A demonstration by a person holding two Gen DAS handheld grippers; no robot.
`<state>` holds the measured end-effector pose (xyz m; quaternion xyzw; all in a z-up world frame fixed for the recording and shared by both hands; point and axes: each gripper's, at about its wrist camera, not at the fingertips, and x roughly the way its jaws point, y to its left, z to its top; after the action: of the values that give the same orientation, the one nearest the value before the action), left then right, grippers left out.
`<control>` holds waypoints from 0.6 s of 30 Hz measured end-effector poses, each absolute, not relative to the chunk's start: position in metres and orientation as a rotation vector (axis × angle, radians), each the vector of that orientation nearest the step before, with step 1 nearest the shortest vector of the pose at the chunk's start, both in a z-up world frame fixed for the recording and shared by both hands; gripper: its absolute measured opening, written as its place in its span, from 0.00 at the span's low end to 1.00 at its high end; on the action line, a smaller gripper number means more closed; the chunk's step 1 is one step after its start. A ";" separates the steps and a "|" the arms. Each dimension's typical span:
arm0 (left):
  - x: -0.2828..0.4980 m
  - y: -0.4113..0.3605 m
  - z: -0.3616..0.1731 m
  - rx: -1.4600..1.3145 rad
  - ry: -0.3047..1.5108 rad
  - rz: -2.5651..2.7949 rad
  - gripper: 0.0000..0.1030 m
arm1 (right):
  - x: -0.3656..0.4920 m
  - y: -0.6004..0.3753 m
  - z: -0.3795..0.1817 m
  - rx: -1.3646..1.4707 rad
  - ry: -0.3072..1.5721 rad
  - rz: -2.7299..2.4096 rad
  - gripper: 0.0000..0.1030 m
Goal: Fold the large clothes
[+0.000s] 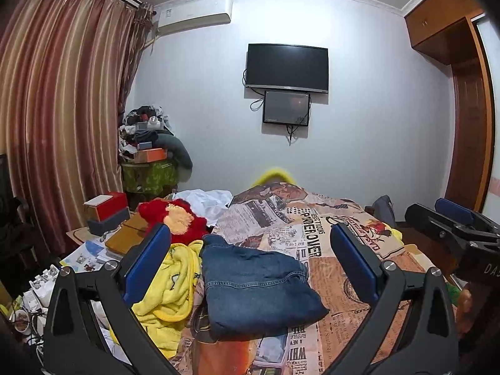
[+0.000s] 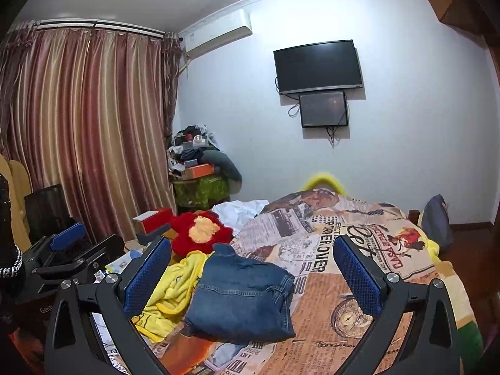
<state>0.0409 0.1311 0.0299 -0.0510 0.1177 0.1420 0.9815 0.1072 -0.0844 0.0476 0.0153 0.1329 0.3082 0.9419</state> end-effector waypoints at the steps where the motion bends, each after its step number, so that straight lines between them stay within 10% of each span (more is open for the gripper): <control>1: 0.041 0.131 0.030 -0.103 0.237 0.285 1.00 | 0.107 -0.084 0.048 0.031 0.270 0.628 1.00; 18: 0.043 0.138 0.028 -0.121 0.242 0.244 1.00 | 0.106 -0.084 0.047 0.034 0.271 0.627 1.00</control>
<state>0.0433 0.1381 0.0280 -0.0603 0.1204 0.1214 0.9834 0.1057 -0.0840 0.0465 0.0167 0.1327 0.3073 0.9422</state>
